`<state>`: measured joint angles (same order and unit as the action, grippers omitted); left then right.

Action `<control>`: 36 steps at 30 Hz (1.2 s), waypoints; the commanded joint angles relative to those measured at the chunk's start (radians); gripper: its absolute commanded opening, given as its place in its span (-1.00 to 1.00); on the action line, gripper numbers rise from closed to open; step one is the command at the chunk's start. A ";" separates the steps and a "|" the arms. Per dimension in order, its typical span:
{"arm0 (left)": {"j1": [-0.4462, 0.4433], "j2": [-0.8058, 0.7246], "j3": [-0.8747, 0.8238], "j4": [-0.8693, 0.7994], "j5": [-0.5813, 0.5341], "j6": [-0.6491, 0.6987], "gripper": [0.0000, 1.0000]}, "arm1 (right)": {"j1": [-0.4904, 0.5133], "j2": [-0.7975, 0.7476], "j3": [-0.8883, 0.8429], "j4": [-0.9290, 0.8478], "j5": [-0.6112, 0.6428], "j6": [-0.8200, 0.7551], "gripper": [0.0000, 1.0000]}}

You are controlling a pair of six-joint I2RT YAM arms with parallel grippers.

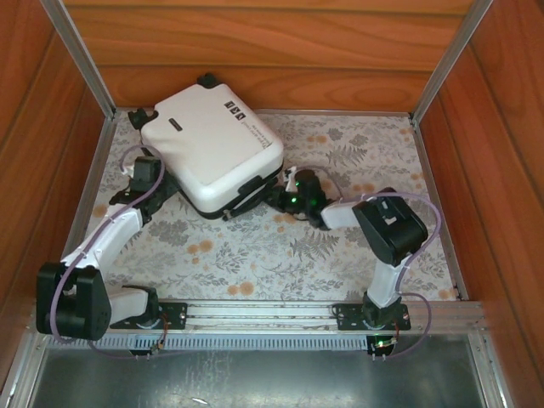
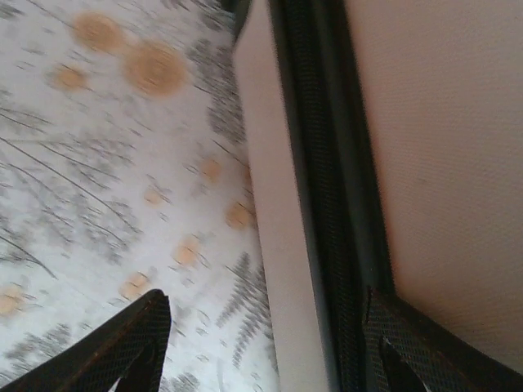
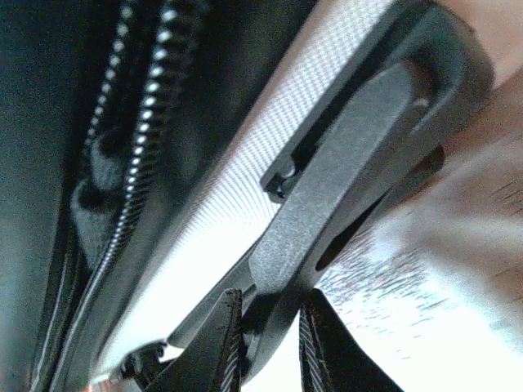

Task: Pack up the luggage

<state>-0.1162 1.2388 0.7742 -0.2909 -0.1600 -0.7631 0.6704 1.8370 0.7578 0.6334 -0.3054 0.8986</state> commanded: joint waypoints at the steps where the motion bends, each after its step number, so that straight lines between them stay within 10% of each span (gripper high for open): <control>1: 0.075 0.065 0.060 -0.006 0.051 0.066 0.34 | 0.186 0.010 -0.063 0.037 0.175 -0.167 -0.56; 6: 0.196 0.168 0.127 -0.010 0.131 0.075 0.34 | 0.276 -0.109 -0.132 -0.062 0.281 -0.201 0.00; 13: 0.261 0.349 0.293 -0.019 0.152 0.114 0.34 | 0.251 -0.498 0.010 -0.644 0.498 -0.498 -0.05; 17: 0.261 0.450 0.427 -0.063 0.207 0.129 0.33 | 0.070 -0.565 0.190 -0.859 0.438 -0.546 -0.26; 24: 0.256 0.584 0.577 -0.122 0.200 0.154 0.33 | -0.269 -0.215 0.667 -1.081 0.109 -0.586 -0.27; 30: 0.254 0.620 0.614 -0.129 0.222 0.182 0.32 | -0.288 0.136 1.025 -1.203 -0.048 -0.590 -0.43; 36: 0.224 0.705 0.753 -0.144 0.350 0.251 0.32 | -0.271 0.203 1.026 -1.118 -0.169 -0.568 -0.60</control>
<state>0.1581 1.9057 1.4563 -0.4427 0.0612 -0.5571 0.3836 2.0758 1.7794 -0.4877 -0.3538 0.3302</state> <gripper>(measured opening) 0.660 0.206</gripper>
